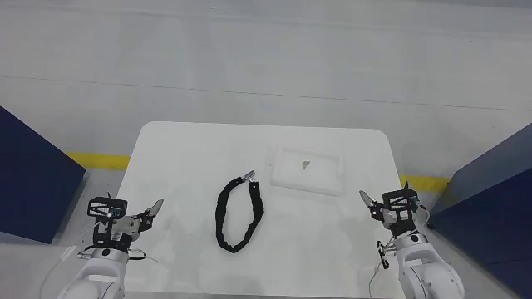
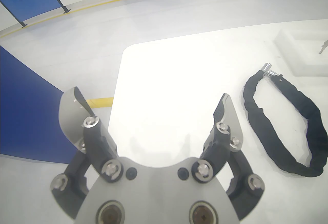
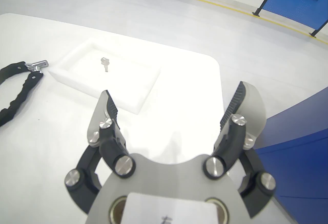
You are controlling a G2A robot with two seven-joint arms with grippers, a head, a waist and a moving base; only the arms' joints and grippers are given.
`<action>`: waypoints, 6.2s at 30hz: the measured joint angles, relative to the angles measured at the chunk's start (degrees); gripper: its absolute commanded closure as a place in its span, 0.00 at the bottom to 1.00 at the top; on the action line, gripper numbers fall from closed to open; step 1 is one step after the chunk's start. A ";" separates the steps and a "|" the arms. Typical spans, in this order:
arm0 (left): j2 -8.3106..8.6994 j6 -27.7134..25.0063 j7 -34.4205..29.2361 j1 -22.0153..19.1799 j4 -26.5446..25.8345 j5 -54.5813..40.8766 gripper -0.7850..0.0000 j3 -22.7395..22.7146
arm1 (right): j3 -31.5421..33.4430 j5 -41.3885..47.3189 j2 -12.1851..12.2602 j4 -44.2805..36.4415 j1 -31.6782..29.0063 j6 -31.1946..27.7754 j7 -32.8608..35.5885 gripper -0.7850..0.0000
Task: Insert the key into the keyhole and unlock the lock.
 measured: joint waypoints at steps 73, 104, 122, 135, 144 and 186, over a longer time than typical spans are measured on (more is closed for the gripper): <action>0.00 0.00 0.00 0.00 0.00 0.00 0.00 0.00 | -55.06 -0.38 -15.22 74.08 77.36 -45.20 34.37 0.52; 0.00 0.00 0.00 0.00 0.00 0.00 0.00 0.00 | -58.30 -3.11 -20.29 86.31 79.45 -39.75 25.52 1.00; 0.00 0.00 0.00 0.00 0.00 0.00 0.00 0.00 | -58.37 -6.81 -18.84 85.35 81.55 -42.89 17.53 1.00; 0.00 0.00 0.00 0.00 0.00 0.00 0.00 0.00 | -55.32 -6.46 -15.00 82.61 78.92 -41.29 9.32 1.00; 0.00 0.00 0.00 0.00 0.00 0.00 0.00 0.00 | -45.31 6.10 -9.64 79.94 77.86 -44.73 6.48 1.00; 0.00 0.00 0.00 0.00 0.00 0.00 0.00 0.00 | 8.32 102.02 11.35 17.73 18.11 -24.51 78.90 1.00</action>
